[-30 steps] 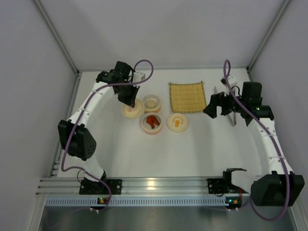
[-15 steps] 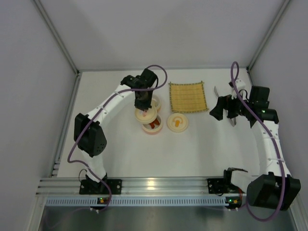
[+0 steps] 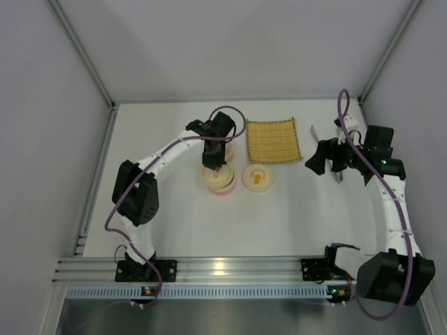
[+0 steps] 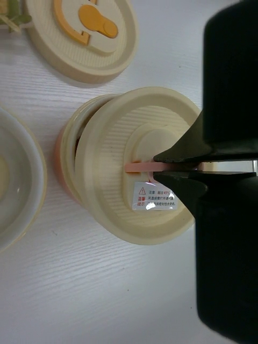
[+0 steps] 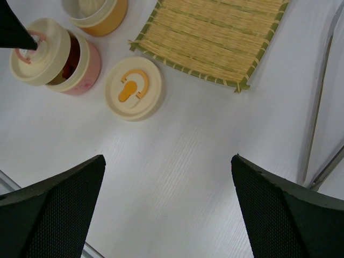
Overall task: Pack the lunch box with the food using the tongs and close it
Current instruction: Close the box lid on the packing box.
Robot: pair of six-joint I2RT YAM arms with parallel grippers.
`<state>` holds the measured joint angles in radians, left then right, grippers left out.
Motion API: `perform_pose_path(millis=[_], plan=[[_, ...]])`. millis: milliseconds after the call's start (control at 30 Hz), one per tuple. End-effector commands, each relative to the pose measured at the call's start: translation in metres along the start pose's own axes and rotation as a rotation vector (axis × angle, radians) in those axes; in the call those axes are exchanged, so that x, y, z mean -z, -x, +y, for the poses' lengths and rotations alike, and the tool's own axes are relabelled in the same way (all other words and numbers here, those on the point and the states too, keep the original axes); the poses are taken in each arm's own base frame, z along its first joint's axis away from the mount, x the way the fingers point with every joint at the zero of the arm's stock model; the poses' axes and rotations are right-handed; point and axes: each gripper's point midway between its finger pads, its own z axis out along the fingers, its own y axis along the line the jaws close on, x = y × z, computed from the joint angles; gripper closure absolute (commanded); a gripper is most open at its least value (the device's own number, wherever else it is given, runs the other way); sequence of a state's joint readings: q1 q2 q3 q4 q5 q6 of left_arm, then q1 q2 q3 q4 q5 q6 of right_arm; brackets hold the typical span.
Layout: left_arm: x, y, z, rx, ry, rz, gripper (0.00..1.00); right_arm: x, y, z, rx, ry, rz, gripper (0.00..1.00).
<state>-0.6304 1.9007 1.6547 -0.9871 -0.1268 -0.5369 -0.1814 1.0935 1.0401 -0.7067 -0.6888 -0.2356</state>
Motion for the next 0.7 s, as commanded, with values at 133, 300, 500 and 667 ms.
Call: perform_pose_path(millis=[133,300,500,667], plan=[[0.008,0.033,0.005,0.109,0.058,-0.165,1.00,-0.001,-0.003,0.000,-0.002,0.029,-0.014,0.01],[0.001,0.029,0.001,0.076,0.080,-0.164,1.00,-0.003,-0.004,-0.003,-0.005,0.024,-0.009,0.00],[-0.002,0.026,-0.008,0.067,0.058,-0.150,1.00,-0.006,-0.003,-0.006,-0.016,0.025,-0.009,0.01],[-0.007,0.023,-0.015,0.052,0.042,-0.136,1.00,-0.006,-0.003,-0.006,-0.018,0.025,-0.015,0.01]])
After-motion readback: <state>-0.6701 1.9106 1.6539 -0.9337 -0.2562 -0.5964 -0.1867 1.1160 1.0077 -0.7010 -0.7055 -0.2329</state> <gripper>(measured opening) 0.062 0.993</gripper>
